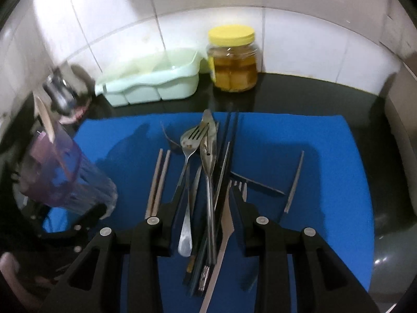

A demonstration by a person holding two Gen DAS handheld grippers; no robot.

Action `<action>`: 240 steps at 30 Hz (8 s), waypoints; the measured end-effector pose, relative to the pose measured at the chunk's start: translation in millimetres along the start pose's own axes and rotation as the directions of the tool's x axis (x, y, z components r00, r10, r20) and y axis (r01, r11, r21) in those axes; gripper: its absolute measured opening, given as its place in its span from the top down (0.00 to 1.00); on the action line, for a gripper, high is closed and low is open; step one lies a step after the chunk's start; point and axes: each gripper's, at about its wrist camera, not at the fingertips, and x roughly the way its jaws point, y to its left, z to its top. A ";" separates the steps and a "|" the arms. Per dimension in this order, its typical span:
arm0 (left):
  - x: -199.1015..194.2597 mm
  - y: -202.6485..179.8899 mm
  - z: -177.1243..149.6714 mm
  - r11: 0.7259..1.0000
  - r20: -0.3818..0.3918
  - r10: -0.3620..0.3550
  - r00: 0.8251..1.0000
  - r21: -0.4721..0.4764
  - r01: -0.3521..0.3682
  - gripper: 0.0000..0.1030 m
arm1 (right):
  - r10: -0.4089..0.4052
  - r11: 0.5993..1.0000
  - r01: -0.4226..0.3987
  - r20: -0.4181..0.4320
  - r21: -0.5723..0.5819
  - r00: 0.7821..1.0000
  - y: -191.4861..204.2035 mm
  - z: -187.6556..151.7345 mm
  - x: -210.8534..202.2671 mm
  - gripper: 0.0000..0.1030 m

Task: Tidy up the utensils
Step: 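Move the right tool back over the utensils toward the metal knife, then grasp the metal knife with the right tool and lift it upright, then lower the knife into the glass cup and open the right tool, then move the right tool back over the utensils toward the thin dark tool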

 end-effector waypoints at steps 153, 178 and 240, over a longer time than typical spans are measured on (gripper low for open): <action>3.0 -2.5 5.6 1.000 -0.028 0.000 1.000 -0.002 0.000 0.28 | 0.280 0.954 -0.230 0.296 -0.192 0.913 117.0 28.8 -53.4 0.82; 2.9 -1.0 7.3 1.000 -0.030 -0.001 1.000 -0.003 0.001 0.28 | 0.263 0.965 -0.233 0.390 -0.122 0.883 89.4 36.5 -94.0 0.57; 6.1 4.9 9.5 1.000 -0.049 -0.001 0.999 -0.003 0.001 0.28 | -0.169 0.984 0.176 -0.152 0.034 0.974 -65.3 -23.2 22.9 0.92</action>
